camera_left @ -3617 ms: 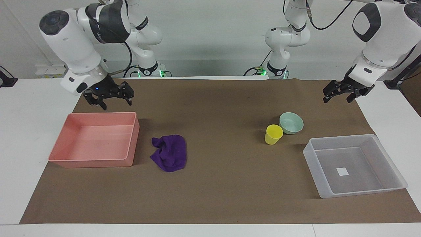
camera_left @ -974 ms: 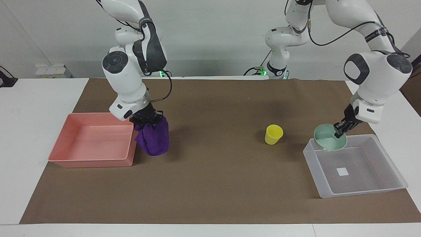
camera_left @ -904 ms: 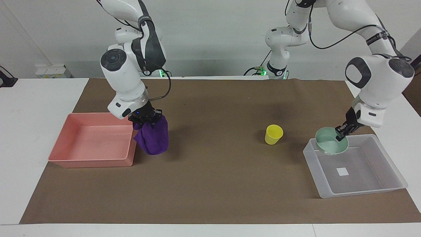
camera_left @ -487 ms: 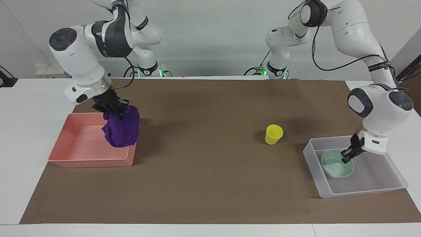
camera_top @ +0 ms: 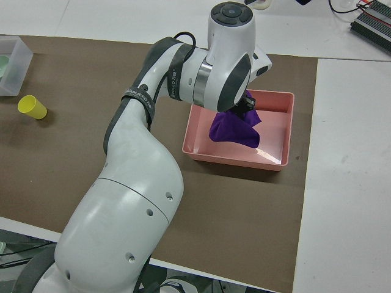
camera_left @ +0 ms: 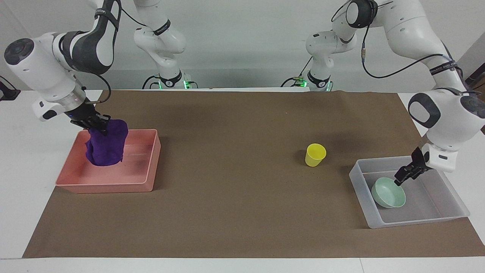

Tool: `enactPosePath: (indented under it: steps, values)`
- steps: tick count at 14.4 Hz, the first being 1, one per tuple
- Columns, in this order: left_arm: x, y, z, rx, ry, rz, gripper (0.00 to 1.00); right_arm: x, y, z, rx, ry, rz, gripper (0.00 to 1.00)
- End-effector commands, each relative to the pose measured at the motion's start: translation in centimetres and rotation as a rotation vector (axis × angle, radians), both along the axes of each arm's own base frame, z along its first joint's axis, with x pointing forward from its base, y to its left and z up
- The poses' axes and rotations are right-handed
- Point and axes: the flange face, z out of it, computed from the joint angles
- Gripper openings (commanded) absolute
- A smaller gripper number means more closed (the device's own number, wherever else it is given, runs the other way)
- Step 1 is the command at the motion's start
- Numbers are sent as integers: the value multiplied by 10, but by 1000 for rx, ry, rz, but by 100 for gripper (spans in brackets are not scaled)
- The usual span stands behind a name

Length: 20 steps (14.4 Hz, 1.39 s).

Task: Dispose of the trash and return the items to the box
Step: 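Drop the cloth in the pink box while the left gripper places the bowl, then reach the left gripper to the yellow cup and grasp it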

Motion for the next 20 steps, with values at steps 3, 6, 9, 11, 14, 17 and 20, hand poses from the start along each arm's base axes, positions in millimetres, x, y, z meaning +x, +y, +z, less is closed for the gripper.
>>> enactPosePath:
  steps: [3, 6, 9, 11, 14, 17, 20]
  values:
    - [-84, -122, 28, -6, 111, -82, 100, -2, -7, -52, -5, 14, 6, 0]
    - [-137, -170, -28, -13, 66, -93, 100, -3, -9, -83, -9, 3, 0, 1]
    - [-153, -191, -71, -14, 69, -90, 100, -2, -13, -105, -11, 1, -6, 7]
    - [-157, -193, -89, -10, 93, -73, 96, -4, -25, -106, -9, -1, 10, 32]
    - [-175, -205, -110, -21, 74, -27, 0, -4, -28, -101, -7, 0, 22, 83]
    - [-171, -200, -108, -23, 66, -23, 0, -2, -34, -80, -2, 5, 44, 99]
    - [-142, -199, -85, -43, 21, 11, 0, 0, -28, -49, 12, 33, 68, 99]
